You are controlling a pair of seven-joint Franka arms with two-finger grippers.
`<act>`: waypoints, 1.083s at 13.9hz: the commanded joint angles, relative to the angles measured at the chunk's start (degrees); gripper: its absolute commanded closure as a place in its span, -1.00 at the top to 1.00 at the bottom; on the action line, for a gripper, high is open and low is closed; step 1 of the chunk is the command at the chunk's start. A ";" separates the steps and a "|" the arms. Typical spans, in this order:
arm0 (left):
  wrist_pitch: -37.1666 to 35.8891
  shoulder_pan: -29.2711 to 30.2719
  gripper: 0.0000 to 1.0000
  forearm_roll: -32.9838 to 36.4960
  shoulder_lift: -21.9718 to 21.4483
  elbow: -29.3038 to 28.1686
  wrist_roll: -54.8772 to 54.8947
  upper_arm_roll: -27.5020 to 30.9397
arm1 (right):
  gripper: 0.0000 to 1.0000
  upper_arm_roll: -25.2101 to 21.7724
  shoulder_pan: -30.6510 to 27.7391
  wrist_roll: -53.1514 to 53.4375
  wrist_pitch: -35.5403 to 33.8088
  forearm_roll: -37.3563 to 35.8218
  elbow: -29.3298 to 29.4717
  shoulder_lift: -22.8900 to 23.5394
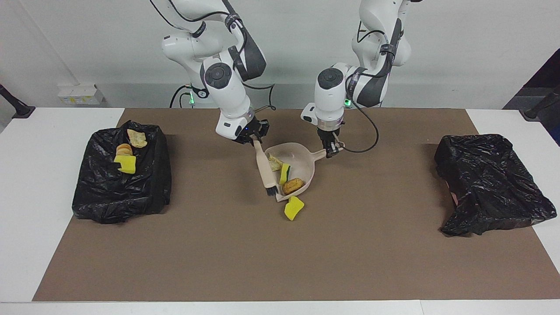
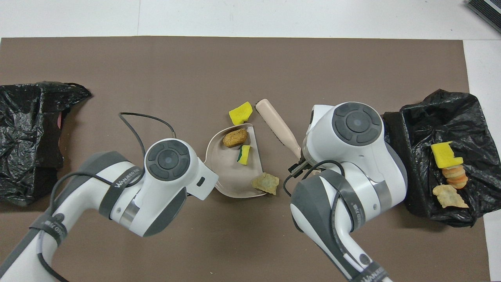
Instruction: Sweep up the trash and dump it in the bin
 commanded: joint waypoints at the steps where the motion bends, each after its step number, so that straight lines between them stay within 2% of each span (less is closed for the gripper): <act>1: -4.75 3.23 -1.00 0.89 -0.98 2.03 3.28 -0.08 | -1.00 0.44 2.08 -4.41 -0.71 -4.07 6.29 7.37; 4: -4.32 6.92 -1.00 0.98 -0.36 2.30 2.93 0.01 | -1.00 0.44 2.88 -4.51 -0.35 -7.06 12.53 13.53; 7: -3.97 8.60 -1.00 2.99 -0.18 2.30 2.49 0.27 | -1.00 0.44 2.36 -4.17 0.43 -11.90 16.84 15.99; 10: -3.53 10.17 -1.00 5.19 -0.10 2.30 0.21 0.27 | -1.00 0.44 1.30 -4.69 6.93 -11.90 18.17 19.42; 12: -1.08 10.19 -1.00 5.38 -0.18 1.51 0.03 0.18 | -1.00 0.44 1.47 -4.86 7.65 -12.08 20.36 21.53; 14: 0.68 9.58 -1.00 5.38 -0.53 0.46 -2.50 0.01 | -1.00 0.44 1.30 -4.17 8.61 -11.64 19.76 22.41; 15: 3.30 9.40 -1.00 5.38 -0.62 -0.77 -3.74 -0.08 | -1.00 0.53 1.73 -3.73 6.00 -9.72 17.32 21.64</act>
